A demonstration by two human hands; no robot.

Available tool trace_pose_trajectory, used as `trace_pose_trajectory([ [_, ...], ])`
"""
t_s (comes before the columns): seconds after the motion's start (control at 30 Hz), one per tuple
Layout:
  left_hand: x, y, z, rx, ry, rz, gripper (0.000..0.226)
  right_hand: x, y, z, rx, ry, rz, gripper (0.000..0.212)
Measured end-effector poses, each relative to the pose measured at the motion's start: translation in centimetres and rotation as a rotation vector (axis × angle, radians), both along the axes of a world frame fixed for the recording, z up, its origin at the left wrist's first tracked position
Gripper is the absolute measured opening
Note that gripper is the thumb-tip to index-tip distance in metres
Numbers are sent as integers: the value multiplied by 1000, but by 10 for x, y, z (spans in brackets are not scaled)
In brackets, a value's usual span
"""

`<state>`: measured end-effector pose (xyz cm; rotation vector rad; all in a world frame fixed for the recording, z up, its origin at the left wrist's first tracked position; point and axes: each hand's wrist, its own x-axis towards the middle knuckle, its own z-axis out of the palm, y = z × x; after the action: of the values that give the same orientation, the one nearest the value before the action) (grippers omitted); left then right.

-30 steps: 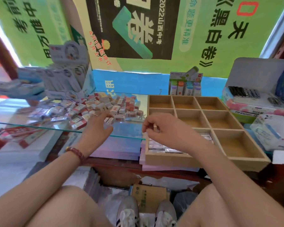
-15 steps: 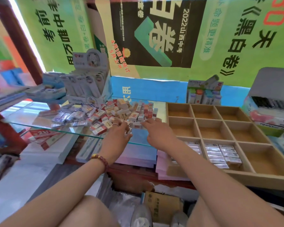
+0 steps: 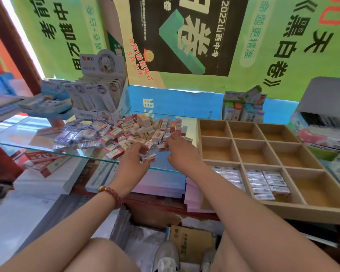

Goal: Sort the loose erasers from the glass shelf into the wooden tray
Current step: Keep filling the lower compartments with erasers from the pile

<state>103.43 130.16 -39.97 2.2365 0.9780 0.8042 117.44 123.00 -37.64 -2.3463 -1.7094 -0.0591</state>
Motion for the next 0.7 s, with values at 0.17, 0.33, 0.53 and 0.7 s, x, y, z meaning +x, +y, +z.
trace_pose_trajectory([
  [0.17,-1,3,-5,-1,-10,5,21,2,1,-3,11,0,-13,41],
  [0.33,-1,3,-4,-4,4,1,18,2,6,-7,33,10,-57,36],
  [0.53,-3,1,1,-2,73,6,18,7,10,-11,7,87,-119,32],
  [0.7,1,-3,8,-56,122,41,19,7,4,-3,-49,93,-117,27],
])
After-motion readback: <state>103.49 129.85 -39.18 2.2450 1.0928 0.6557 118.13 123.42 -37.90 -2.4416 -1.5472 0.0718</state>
